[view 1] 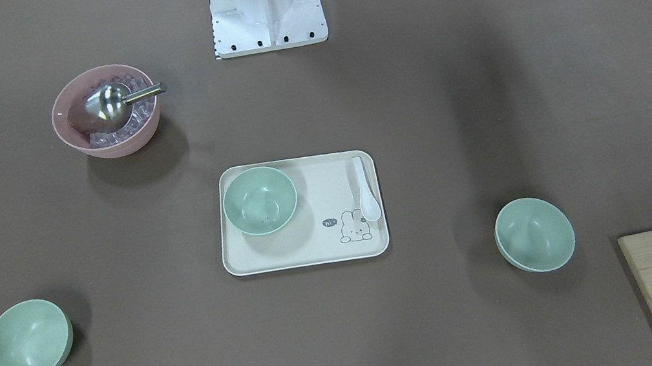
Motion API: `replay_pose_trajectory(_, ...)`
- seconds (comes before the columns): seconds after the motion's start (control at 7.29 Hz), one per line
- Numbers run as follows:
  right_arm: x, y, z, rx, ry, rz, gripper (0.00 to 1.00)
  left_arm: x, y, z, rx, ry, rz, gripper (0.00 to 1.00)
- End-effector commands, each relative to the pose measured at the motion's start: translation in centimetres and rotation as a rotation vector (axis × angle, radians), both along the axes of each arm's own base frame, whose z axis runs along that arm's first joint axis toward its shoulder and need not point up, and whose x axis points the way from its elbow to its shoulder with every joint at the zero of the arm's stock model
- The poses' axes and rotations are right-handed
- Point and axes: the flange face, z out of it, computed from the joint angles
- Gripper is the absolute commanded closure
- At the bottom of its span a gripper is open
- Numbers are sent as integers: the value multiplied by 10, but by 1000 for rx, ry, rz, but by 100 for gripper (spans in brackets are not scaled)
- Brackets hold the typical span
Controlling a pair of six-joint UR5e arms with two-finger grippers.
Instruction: Stack green bowls together
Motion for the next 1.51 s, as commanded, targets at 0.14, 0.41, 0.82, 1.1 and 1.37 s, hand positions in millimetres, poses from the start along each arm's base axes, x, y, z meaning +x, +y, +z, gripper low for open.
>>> replay_pose_trajectory(0.14, 0, -5, -5, 12, -1, -1, 0, 0, 0, 0, 0, 1, 0, 2)
replay_pose_trajectory(0.41, 0, -5, -4, 13, -1, -2, 0, 0, 0, 0, 1, 1, 1, 2)
replay_pose_trajectory(0.82, 0, -11, -10, 22, -1, -1, 0, 1, -2, 1, -1, -1, 2, 2)
replay_pose_trajectory(1.1, 0, -12, -16, 30, -1, 3, 0, 1, -2, 0, -1, 1, 1, 2)
replay_pose_trajectory(1.37, 0, -12, -16, 28, -1, 6, 0, 1, -4, -2, -2, 1, -3, 2)
